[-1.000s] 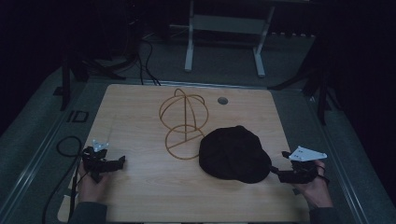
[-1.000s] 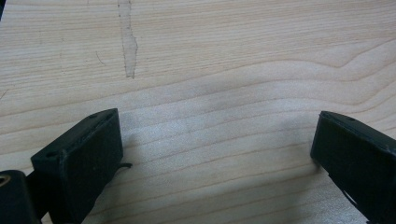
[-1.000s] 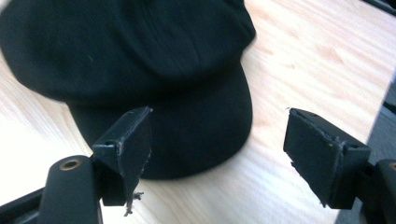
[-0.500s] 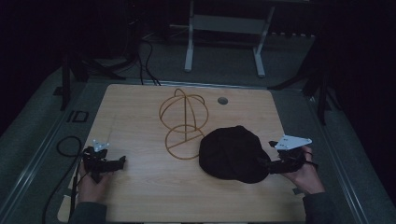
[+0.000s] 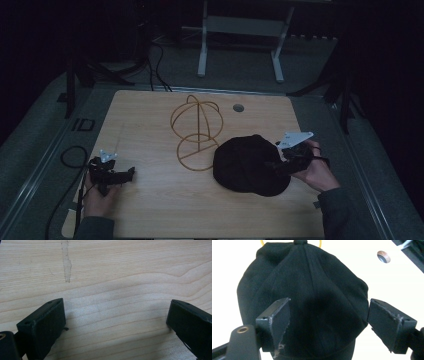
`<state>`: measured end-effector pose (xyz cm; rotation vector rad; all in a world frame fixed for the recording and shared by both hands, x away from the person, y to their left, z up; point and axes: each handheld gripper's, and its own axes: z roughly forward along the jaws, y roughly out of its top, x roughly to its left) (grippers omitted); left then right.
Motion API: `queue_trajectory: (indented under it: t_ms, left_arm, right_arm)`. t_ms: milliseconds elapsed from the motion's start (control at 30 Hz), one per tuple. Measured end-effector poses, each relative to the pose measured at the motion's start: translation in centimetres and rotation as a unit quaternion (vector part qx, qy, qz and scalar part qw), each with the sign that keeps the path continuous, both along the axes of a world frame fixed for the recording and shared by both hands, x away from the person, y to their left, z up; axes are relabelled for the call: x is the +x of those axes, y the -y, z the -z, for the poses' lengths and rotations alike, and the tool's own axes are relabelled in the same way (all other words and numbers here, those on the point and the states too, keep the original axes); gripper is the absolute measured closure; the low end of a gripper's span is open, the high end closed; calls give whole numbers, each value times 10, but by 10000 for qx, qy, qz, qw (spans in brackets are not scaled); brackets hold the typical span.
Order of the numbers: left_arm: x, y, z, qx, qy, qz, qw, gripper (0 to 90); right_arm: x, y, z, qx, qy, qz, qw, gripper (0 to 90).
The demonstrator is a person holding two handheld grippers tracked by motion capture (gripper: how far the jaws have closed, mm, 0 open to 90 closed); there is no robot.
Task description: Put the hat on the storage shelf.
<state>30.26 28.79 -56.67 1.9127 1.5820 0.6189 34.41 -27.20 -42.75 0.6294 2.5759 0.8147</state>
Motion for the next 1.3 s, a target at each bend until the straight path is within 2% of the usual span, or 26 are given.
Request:
queue_trajectory:
  t_ms: [67,133,167,233,333,533,600,633,667,700,733,867,900,933,1033,1067,1100,1167,1233,1267,1300]
  left_arm:
    - [0,0,0,0,0,1,10000,21]
    - [0,0,0,-2,0,0,10000,21]
    - [0,0,0,-2,0,1,10000,21]
    - [0,0,0,-12,7,-7,10000,21]
    - [0,1,0,-14,8,-5,10000,21]
    - [0,1,0,-7,12,1,10000,21]
    - [0,1,0,-2,10,10,10000,21]
    - [0,1,0,-2,10,10,10000,21]
    - [0,1,0,-2,10,13,10000,21]
    - [0,1,0,0,15,13,10000,21]
    - [0,1,0,-1,16,15,10000,21]
    - [0,1,0,1,14,19,10000,21]
    - [0,1,0,2,11,23,10000,21]
    - [0,1,0,5,7,26,10000,21]
    - [0,2,0,-6,6,21,10000,21]
    - [0,2,0,-5,5,23,10000,21]
    - [0,2,0,-5,5,23,10000,21]
    - [0,2,0,-6,6,23,10000,21]
    - [0,2,0,-8,8,23,10000,21]
    - [0,2,0,-9,8,22,10000,21]
    - [0,2,0,-10,9,27,10000,21]
  right_arm:
    - [7,-6,-4,-33,-136,-43,9999,146]
    - [9,-8,-5,-78,-166,-65,9998,136]
    - [13,-13,-6,-199,-238,-88,9995,128]
    - [14,-16,-7,-252,-274,-111,9992,124]
    - [19,-28,-8,-486,-369,-229,9979,118]
    - [26,-46,-7,-734,-511,-371,9953,114]
    - [30,-56,-6,-882,-647,-474,9929,112]
    - [30,-56,-6,-882,-647,-474,9929,112]
    - [32,-63,-4,-1003,-716,-535,9909,108]
    - [32,-63,-4,-1003,-716,-535,9909,108]
    - [34,-69,0,-1098,-805,-560,9891,108]
    - [40,-75,8,-1248,-1042,-563,9851,105]
    - [40,-75,8,-1248,-1042,-563,9851,105]
    - [43,-79,13,-1340,-1118,-554,9831,105]
    - [45,-82,17,-1438,-1161,-573,9811,106]
    - [46,-85,20,-1553,-1184,-575,9790,120]
    - [46,-85,20,-1553,-1184,-575,9790,120]
    - [46,-87,22,-1635,-1293,-582,9763,165]
    - [47,-87,24,-1711,-1343,-613,9741,288]
    - [49,-86,24,-1757,-1426,-526,9727,434]
    - [49,-86,24,-1757,-1426,-526,9727,434]
